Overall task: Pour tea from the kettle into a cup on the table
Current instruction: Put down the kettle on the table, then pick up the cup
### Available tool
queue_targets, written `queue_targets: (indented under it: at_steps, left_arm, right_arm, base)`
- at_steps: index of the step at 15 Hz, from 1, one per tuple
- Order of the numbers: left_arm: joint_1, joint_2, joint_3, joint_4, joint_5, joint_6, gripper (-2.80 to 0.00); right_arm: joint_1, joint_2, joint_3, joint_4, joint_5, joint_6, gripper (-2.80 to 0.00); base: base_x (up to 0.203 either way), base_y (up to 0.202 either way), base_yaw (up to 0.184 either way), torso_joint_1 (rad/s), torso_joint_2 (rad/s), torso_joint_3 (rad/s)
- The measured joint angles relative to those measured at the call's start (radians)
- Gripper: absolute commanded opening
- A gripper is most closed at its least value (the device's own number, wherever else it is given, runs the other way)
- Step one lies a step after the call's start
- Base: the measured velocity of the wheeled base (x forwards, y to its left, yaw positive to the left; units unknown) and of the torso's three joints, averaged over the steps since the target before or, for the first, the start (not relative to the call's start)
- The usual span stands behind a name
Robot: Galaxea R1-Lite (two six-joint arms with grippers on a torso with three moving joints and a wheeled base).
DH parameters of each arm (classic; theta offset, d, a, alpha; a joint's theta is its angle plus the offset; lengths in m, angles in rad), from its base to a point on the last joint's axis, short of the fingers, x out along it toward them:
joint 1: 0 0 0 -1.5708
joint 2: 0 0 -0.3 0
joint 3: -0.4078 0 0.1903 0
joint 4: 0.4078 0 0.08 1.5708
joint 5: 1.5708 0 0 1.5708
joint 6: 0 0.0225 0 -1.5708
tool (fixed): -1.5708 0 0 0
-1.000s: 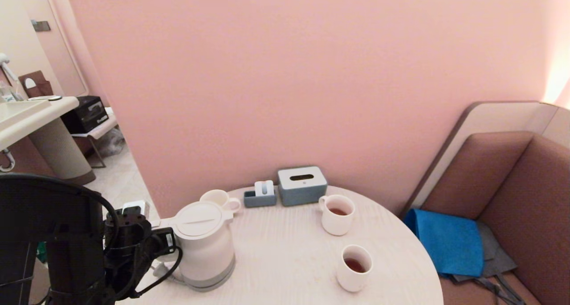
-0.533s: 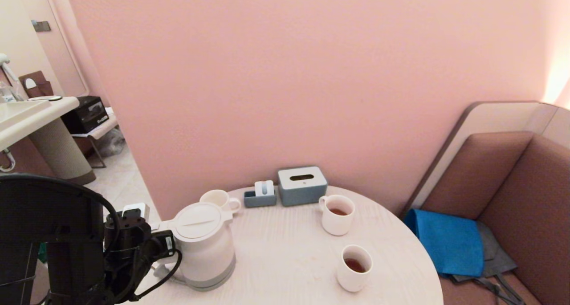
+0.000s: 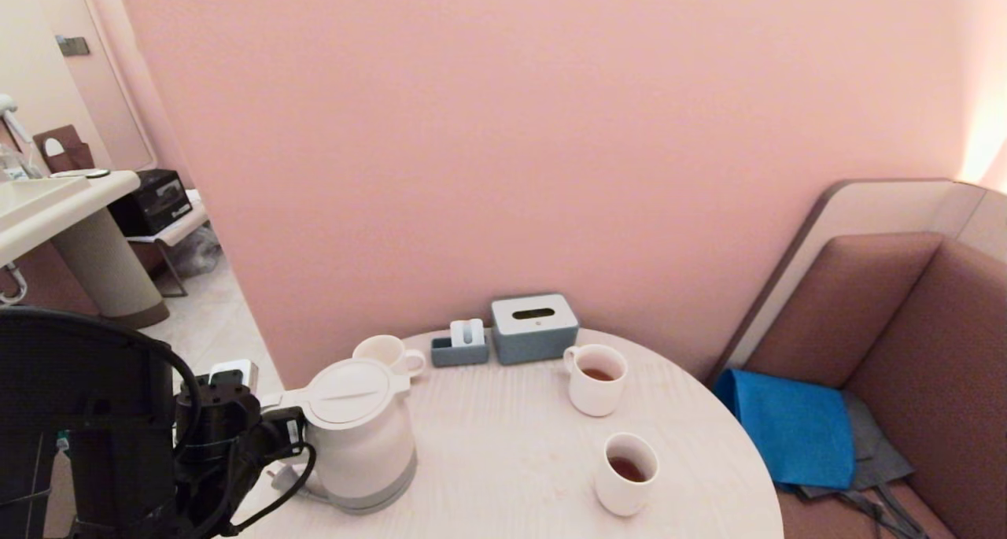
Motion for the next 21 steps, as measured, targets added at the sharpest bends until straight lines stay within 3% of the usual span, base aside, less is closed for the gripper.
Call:
queue_targets:
  at_steps: [4,8,15,16,21]
  left_arm:
    - [0.000,-0.035,0.081,0.000,-0.005,-0.007,0.00]
    - [0.000,-0.105,0.167,0.001,-0.074,-0.002,0.00]
    - [0.001,-0.228,0.257,0.001,-0.078,0.002,0.00]
    - [0.002,-0.239,0.259,0.001,-0.078,0.002,-2.80]
    - [0.000,-0.264,0.261,0.001,-0.077,0.017,-2.80]
  right_arm:
    - [0.000,0.000,0.000,0.000,0.000,0.000,-2.80]
    - [0.000,0.000,0.000,0.000,0.000,0.000,-2.80]
    - [0.000,0.000,0.000,0.000,0.000,0.000,-2.80]
    - [0.000,0.000,0.000,0.000,0.000,0.000,-2.80]
    - [0.000,0.000,0.000,0.000,0.000,0.000,-2.80]
  base:
    - [0.000,0.000,0.000,0.000,0.00,0.000]
    - [0.000,0.000,0.000,0.000,0.00,0.000]
    - [0.000,0.000,0.000,0.000,0.00,0.000]
    - [0.000,0.000,0.000,0.000,0.00,0.000]
    - [0.000,0.000,0.000,0.000,0.00,0.000]
